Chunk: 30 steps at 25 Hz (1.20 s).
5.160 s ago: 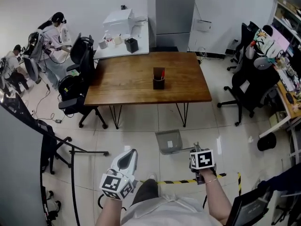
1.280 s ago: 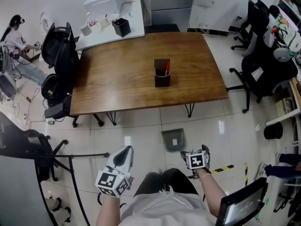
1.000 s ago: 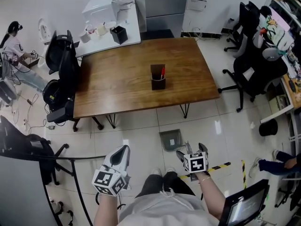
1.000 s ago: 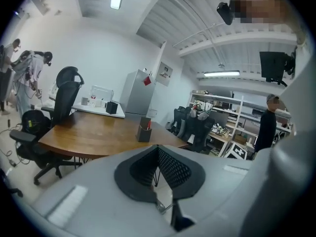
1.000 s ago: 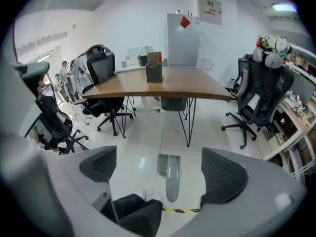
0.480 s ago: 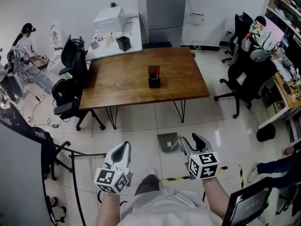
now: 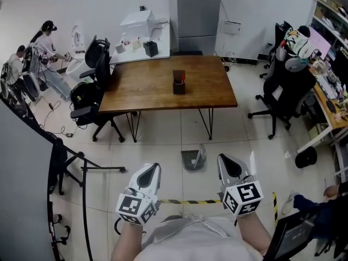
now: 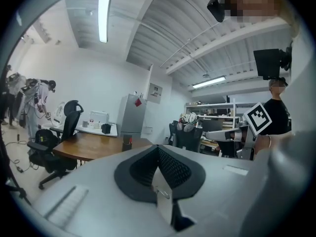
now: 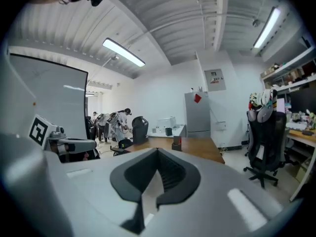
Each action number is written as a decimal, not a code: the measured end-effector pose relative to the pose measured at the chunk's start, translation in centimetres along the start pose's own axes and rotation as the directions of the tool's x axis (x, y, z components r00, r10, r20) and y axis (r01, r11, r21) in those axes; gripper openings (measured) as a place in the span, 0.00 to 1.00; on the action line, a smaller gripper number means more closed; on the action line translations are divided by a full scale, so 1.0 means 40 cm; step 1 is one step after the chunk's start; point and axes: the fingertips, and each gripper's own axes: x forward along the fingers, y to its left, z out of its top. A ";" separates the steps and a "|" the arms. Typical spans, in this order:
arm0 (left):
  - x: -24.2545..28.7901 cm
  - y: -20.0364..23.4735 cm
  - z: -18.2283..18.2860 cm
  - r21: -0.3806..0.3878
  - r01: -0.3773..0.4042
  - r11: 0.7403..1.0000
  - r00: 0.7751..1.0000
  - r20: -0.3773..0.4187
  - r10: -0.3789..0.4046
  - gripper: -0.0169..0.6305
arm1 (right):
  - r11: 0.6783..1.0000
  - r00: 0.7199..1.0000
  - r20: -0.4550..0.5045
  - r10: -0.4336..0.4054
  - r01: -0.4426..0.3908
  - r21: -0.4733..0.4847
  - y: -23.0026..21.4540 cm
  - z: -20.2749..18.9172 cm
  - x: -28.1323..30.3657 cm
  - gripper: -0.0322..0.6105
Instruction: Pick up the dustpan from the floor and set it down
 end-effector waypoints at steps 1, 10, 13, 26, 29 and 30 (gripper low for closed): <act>-0.005 -0.002 0.001 -0.001 -0.001 1.000 1.000 0.004 0.001 0.05 | 1.000 1.000 0.005 0.004 -0.004 -0.015 0.006 0.003 -0.007 0.05; -0.038 0.014 0.017 0.003 -0.007 1.000 0.999 0.031 0.007 0.05 | 0.999 0.999 -0.011 0.039 -0.039 -0.017 0.063 -0.008 -0.015 0.05; -0.053 0.014 0.016 0.001 -0.012 1.000 0.999 0.039 0.012 0.05 | 0.998 0.999 -0.019 0.050 -0.050 -0.040 0.087 -0.013 -0.020 0.05; -0.066 0.014 0.020 -0.002 -0.002 1.000 0.999 0.048 0.002 0.05 | 0.998 0.998 -0.002 0.061 -0.061 -0.028 0.116 -0.001 -0.029 0.05; -0.069 0.026 0.022 -0.004 -0.006 1.000 0.999 0.049 0.006 0.05 | 0.997 0.998 -0.004 0.068 -0.069 -0.025 0.126 0.000 -0.024 0.05; -0.069 0.029 0.024 -0.004 -0.007 1.000 0.999 0.051 0.007 0.05 | 0.997 0.998 -0.005 0.067 -0.067 -0.022 0.127 0.000 -0.023 0.05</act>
